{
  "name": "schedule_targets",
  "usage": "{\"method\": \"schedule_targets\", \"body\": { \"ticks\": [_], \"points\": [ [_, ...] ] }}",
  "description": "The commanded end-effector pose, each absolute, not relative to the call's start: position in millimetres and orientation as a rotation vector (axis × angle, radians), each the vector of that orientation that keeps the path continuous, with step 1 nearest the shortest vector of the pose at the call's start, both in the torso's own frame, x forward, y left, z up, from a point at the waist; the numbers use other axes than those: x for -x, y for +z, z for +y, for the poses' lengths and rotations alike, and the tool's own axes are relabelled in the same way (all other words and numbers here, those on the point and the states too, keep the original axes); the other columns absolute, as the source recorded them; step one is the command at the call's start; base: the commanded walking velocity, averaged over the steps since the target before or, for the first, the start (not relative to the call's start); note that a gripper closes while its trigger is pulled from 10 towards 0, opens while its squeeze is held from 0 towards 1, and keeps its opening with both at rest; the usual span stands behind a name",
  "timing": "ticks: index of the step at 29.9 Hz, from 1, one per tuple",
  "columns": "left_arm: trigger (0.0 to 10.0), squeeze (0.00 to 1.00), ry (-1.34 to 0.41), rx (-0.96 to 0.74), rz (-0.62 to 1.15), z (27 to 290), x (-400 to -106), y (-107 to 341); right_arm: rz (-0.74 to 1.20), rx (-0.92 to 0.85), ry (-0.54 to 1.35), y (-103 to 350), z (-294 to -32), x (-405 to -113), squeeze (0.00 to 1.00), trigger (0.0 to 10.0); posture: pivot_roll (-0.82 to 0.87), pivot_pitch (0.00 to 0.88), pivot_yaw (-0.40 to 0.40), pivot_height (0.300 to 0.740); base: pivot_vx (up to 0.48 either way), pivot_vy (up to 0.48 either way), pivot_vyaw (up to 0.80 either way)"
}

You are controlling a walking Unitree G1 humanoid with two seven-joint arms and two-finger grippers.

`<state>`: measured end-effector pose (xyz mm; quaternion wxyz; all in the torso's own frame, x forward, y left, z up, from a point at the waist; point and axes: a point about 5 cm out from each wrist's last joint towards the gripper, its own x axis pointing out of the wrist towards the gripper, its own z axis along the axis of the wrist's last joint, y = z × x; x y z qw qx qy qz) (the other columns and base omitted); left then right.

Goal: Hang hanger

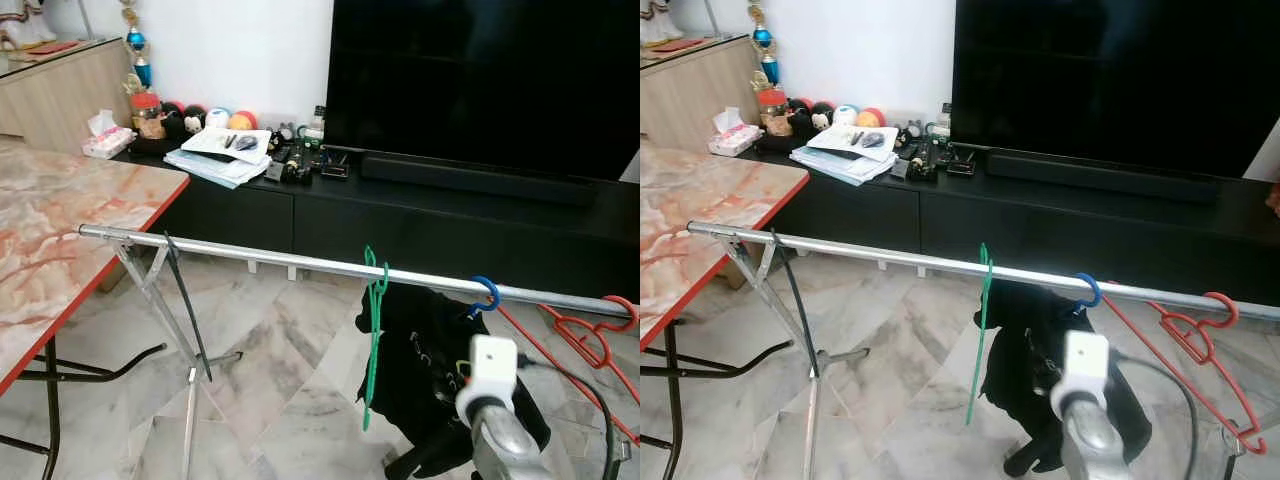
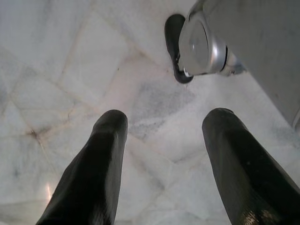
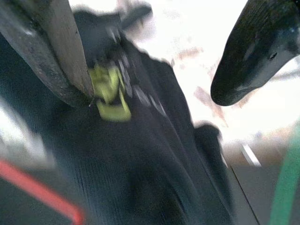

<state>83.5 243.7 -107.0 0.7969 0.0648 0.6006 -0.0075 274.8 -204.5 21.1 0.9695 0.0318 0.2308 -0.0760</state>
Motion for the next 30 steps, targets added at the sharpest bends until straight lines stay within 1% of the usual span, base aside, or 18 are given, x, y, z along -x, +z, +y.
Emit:
{"method": "schedule_targets", "body": {
  "ticks": [1,4,5,6,7,8,9,11,14,15,17,18,19,20,21,22,26,30],
  "points": [
    [10.0,0.00,-0.028,-0.153,1.311,242.4,-79.2,-108.4,0.502,-0.076,-0.148,10.9,-207.4,-272.2,0.00,10.0,0.12,0.000,-0.051,0.740,0.000,0.000,0.00],
    [10.0,0.00,-0.032,-0.156,1.313,242.0,-78.6,-108.6,0.620,-0.091,-0.101,-13.5,-202.4,-260.5,0.00,10.0,0.13,0.000,-0.052,0.740,0.000,0.000,0.00],
    [10.0,0.00,-0.034,-0.157,1.313,241.6,-78.2,-108.8,0.648,-0.271,-0.154,-25.4,-203.6,-253.3,0.00,10.0,0.13,0.000,-0.054,0.740,0.000,0.000,0.00],
    [10.0,0.00,-0.034,-0.157,1.313,241.6,-78.2,-108.8,0.648,-0.271,-0.154,-25.4,-203.6,-253.3,0.00,10.0,0.13,0.000,-0.054,0.740,0.000,0.000,0.00],
    [10.0,0.00,-0.034,-0.159,1.312,241.5,-78.0,-108.8,0.674,-0.279,-0.196,-30.9,-207.9,-248.7,0.00,10.0,0.13,0.000,-0.056,0.740,0.000,0.000,0.00],
    [10.0,0.00,-0.033,-0.158,1.310,241.1,-77.8,-108.9,0.691,-0.359,-0.273,-36.2,-217.2,-243.6,0.00,10.0,0.15,0.000,-0.057,0.740,0.000,0.000,0.00],
    [10.0,0.00,-0.032,-0.157,1.309,240.9,-77.8,-109.0,0.683,-0.431,-0.307,-37.2,-220.8,-242.5,0.00,10.0,0.15,0.000,-0.057,0.740,0.000,0.000,0.00],
    [10.0,0.00,-0.020,-0.149,1.302,241.4,-77.9,-108.8,0.688,-0.440,-0.307,-40.3,-224.0,-239.6,0.00,10.0,0.13,0.000,-0.053,0.740,0.000,0.000,0.00],
    [10.0,0.00,0.000,-0.147,1.296,242.3,-78.2,-108.6,0.767,-0.270,-0.235,-49.2,-223.4,-228.9,0.00,10.0,0.13,0.000,-0.053,0.740,0.000,0.000,0.00],
    [10.0,0.00,0.000,-0.147,1.296,242.3,-78.2,-108.6,0.767,-0.270,-0.235,-49.2,-223.4,-228.9,0.00,10.0,0.13,0.000,-0.053,0.740,0.000,0.000,0.00],
    [10.0,0.00,0.035,-0.143,1.289,243.9,-78.3,-108.3,0.857,-0.166,-0.172,-62.7,-218.5,-211.5,0.00,10.0,0.13,0.000,-0.054,0.740,0.000,0.000,0.00],
    [10.0,0.00,0.035,-0.143,1.289,243.9,-78.3,-108.3,0.857,-0.166,-0.172,-62.7,-218.5,-211.5,0.00,10.0,0.13,0.000,-0.054,0.740,0.000,0.000,0.00],
    [10.0,0.00,0.053,-0.149,1.278,245.3,-79.4,-107.8,0.932,-0.074,-0.123,-73.0,-214.0,-196.1,0.00,10.0,0.13,0.000,-0.050,0.740,0.000,0.000,0.00],
    [10.0,0.00,0.061,-0.151,1.275,245.8,-79.7,-107.6,0.962,-0.037,-0.103,-76.7,-212.3,-190.1,0.00,10.0,0.14,0.000,-0.050,0.740,0.000,0.000,0.00],
    [10.0,0.00,0.061,-0.151,1.275,245.8,-79.7,-107.6,0.962,-0.037,-0.103,-76.7,-212.3,-190.1,0.00,10.0,0.14,0.000,-0.050,0.740,0.000,0.000,0.00],
    [10.0,0.00,0.063,-0.151,1.273,245.9,-80.2,-107.5,1.026,0.008,-0.085,-83.9,-209.5,-177.8,0.00,10.0,0.15,0.000,-0.052,0.740,0.000,0.000,0.00],
    [10.0,0.00,0.057,-0.162,1.269,246.1,-81.6,-107.1,1.066,0.068,-0.089,-88.2,-208.0,-169.9,0.00,10.0,0.15,0.000,-0.051,0.740,0.000,0.000,0.00],
    [10.0,0.00,0.053,-0.176,1.270,247.3,-82.2,-106.7,1.043,0.000,-0.139,-88.3,-207.7,-169.8,0.00,10.0,0.13,0.000,-0.033,0.740,0.000,0.000,0.00]
  ]
}}
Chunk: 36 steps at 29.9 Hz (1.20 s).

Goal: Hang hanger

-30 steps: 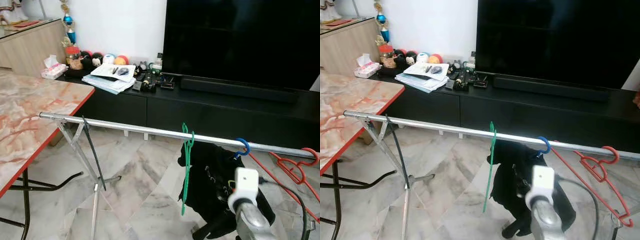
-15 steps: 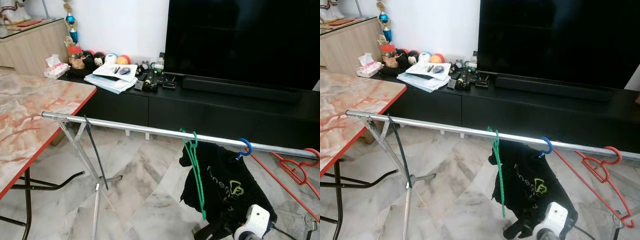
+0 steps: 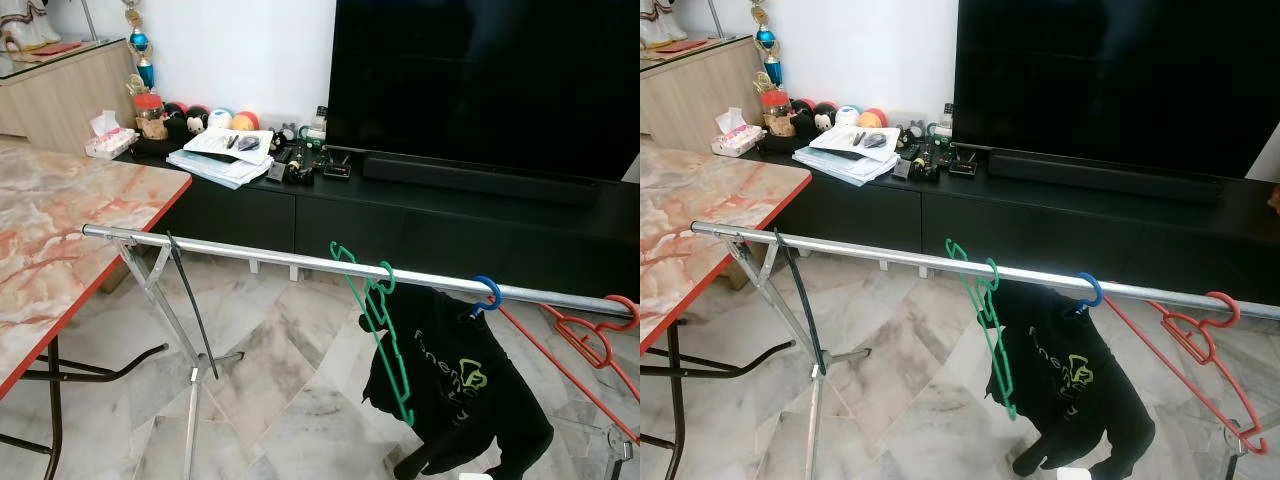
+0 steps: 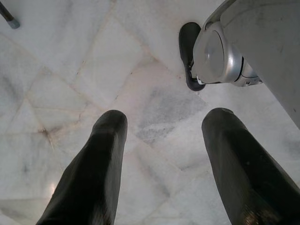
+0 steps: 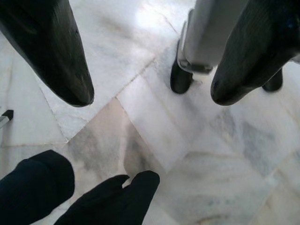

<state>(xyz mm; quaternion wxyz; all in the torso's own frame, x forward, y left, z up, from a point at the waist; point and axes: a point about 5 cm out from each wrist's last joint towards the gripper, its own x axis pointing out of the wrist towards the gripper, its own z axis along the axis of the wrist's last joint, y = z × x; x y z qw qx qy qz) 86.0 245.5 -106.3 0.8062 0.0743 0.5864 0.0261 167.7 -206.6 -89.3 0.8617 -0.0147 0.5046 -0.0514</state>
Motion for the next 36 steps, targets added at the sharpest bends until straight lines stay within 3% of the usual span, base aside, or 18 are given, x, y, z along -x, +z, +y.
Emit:
{"method": "schedule_targets", "body": {
  "ticks": [1,17,36],
  "points": [
    [10.0,0.00,0.052,-0.177,1.270,247.4,-82.2,-106.6,1.040,-0.006,-0.148,-88.1,-209.3,-169.4,0.00,10.0,0.13,0.000,-0.033,0.740,0.000,0.000,0.00],
    [10.0,0.00,0.043,-0.173,1.268,247.4,-82.3,-106.5,1.089,0.015,-0.174,-91.7,-228.6,-151.2,0.00,10.0,0.12,0.000,-0.024,0.740,0.000,0.000,0.00],
    [10.0,0.00,0.037,-0.163,1.267,247.0,-83.1,-106.4,1.099,0.032,-0.132,-95.3,-216.7,-148.3,0.00,10.0,0.12,0.000,-0.018,0.740,-0.263,0.000,0.00]
  ]
}}
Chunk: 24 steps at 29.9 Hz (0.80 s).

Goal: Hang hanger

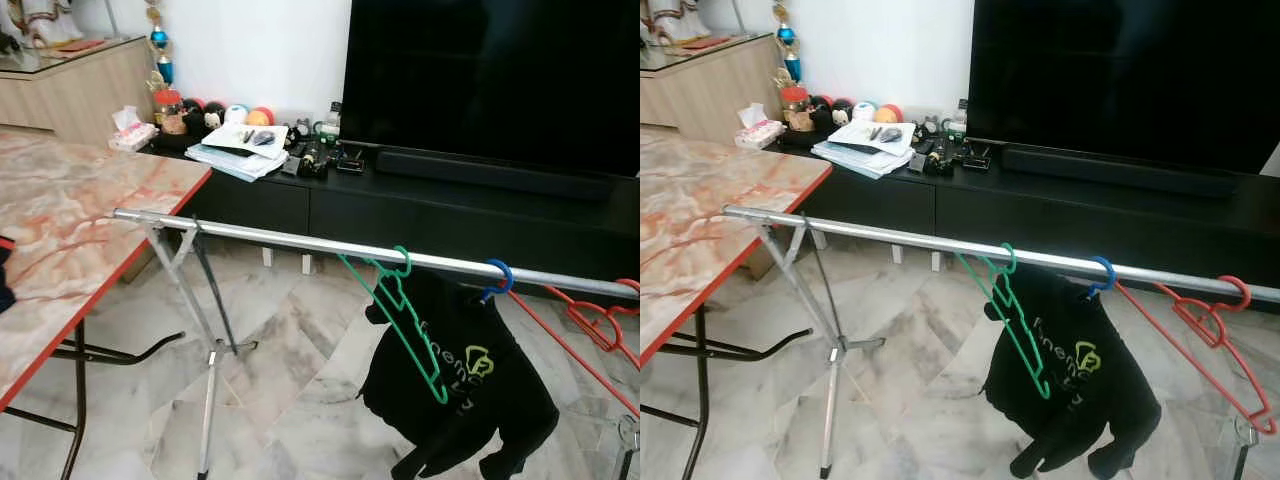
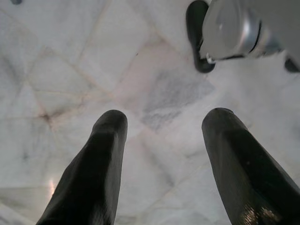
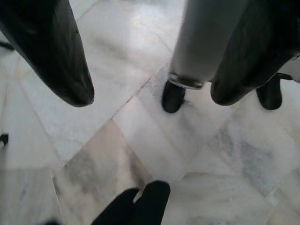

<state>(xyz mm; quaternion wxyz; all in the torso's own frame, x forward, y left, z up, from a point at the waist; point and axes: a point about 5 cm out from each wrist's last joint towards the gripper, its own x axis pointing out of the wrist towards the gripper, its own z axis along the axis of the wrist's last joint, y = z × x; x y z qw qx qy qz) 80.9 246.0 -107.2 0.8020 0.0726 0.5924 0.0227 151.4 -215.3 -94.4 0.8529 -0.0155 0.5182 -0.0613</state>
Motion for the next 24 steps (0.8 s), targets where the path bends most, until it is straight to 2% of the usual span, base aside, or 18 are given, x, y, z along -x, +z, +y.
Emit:
{"method": "schedule_targets", "body": {
  "ticks": [1,15,24],
  "points": [
    [10.0,0.00,0.037,-0.163,1.267,247.0,-83.2,-106.4,1.098,0.033,-0.130,-95.3,-216.8,-148.3,0.00,10.0,0.12,0.000,-0.018,0.740,-0.292,0.000,0.00],
    [10.0,0.00,0.027,-0.178,1.264,249.0,-86.7,-105.2,1.096,0.033,-0.117,-95.9,-211.1,-149.6,0.00,10.0,0.12,0.000,-0.008,0.740,-0.284,0.000,0.00],
    [10.0,0.00,0.054,-0.199,1.251,258.2,-92.0,-101.4,1.091,0.036,-0.084,-95.2,-202.0,-155.7,0.00,10.0,0.17,0.000,-0.016,0.740,0.000,0.000,0.00]
  ]
}}
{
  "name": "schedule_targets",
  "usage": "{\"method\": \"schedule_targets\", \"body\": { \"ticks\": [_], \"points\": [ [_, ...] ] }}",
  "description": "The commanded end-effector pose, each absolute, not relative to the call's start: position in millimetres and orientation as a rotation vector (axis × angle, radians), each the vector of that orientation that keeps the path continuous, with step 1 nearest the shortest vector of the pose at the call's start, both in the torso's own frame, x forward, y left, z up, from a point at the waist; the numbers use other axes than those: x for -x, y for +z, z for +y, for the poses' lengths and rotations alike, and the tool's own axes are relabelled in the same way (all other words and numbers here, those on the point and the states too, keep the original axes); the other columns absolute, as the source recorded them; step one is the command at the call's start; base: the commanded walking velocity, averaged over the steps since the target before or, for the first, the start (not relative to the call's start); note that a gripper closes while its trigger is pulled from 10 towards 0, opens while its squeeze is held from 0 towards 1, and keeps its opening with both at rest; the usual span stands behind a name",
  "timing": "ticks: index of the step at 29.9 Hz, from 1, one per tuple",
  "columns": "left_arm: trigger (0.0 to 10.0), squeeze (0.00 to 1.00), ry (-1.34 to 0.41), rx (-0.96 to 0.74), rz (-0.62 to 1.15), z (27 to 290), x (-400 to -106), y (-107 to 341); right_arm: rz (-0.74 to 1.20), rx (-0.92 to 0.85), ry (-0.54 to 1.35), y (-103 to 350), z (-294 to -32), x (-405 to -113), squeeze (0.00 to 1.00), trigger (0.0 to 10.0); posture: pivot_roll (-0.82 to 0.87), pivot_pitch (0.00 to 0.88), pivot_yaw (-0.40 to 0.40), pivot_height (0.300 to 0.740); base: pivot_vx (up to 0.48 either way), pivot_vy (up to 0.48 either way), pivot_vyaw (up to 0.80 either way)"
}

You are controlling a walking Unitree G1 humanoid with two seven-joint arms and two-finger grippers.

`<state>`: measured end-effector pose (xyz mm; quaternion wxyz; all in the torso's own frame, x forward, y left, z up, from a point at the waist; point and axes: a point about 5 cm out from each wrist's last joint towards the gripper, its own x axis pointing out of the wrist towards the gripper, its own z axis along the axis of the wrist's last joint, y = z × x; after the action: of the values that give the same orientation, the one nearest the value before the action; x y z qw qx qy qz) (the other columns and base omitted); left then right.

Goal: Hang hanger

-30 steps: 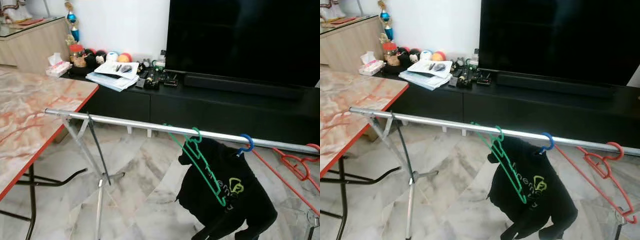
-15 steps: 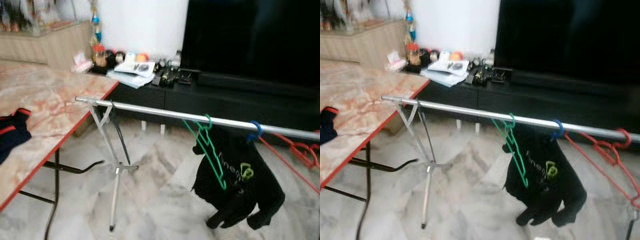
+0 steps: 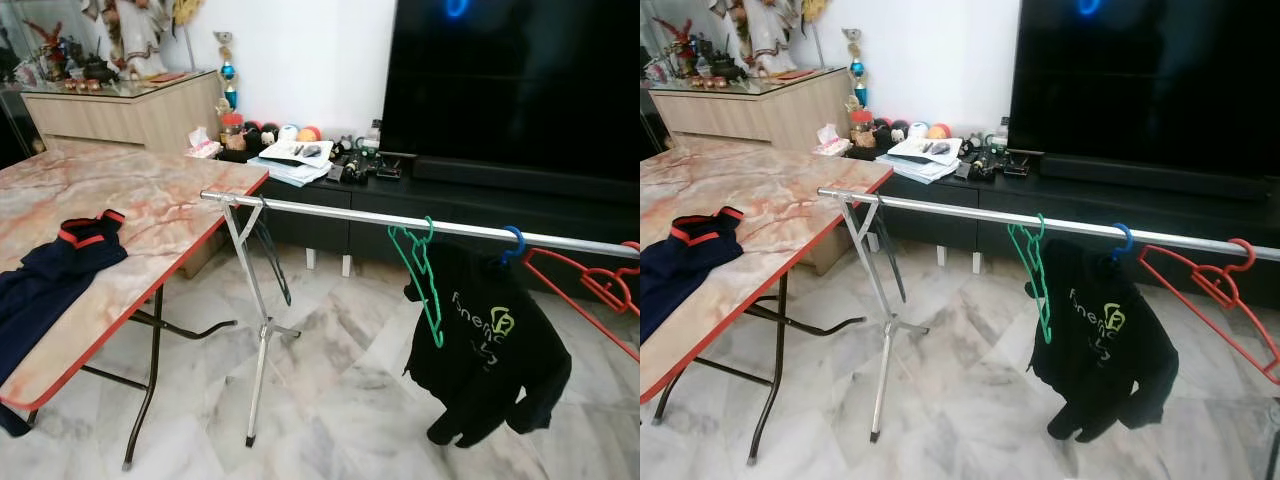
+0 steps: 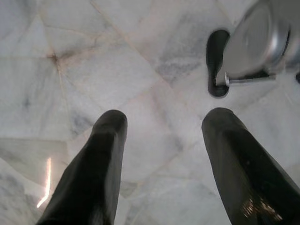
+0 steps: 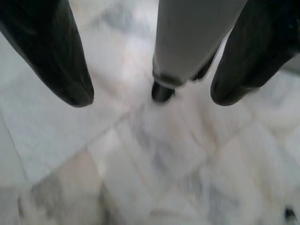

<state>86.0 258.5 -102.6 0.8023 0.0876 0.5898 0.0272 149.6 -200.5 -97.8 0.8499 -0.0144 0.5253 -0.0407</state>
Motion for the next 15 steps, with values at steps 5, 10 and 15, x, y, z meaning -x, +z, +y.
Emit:
{"method": "schedule_targets", "body": {
  "ticks": [5,10,15],
  "points": [
    [10.0,0.00,0.102,-0.176,1.245,264.3,-91.0,-99.8,1.088,0.054,-0.038,-94.7,-196.5,-159.1,0.00,10.0,0.23,0.000,-0.080,0.740,0.000,0.000,0.00],
    [10.0,0.00,0.133,-0.150,1.239,263.9,-92.5,-99.8,1.081,0.042,-0.042,-93.0,-198.3,-162.5,0.00,10.0,0.28,0.000,-0.124,0.740,0.000,0.000,0.00],
    [10.0,0.00,0.113,-0.141,1.232,257.6,-100.1,-99.9,1.053,0.010,-0.078,-88.5,-203.7,-171.3,0.00,10.0,0.28,0.000,-0.109,0.740,0.000,0.000,0.00]
  ]
}}
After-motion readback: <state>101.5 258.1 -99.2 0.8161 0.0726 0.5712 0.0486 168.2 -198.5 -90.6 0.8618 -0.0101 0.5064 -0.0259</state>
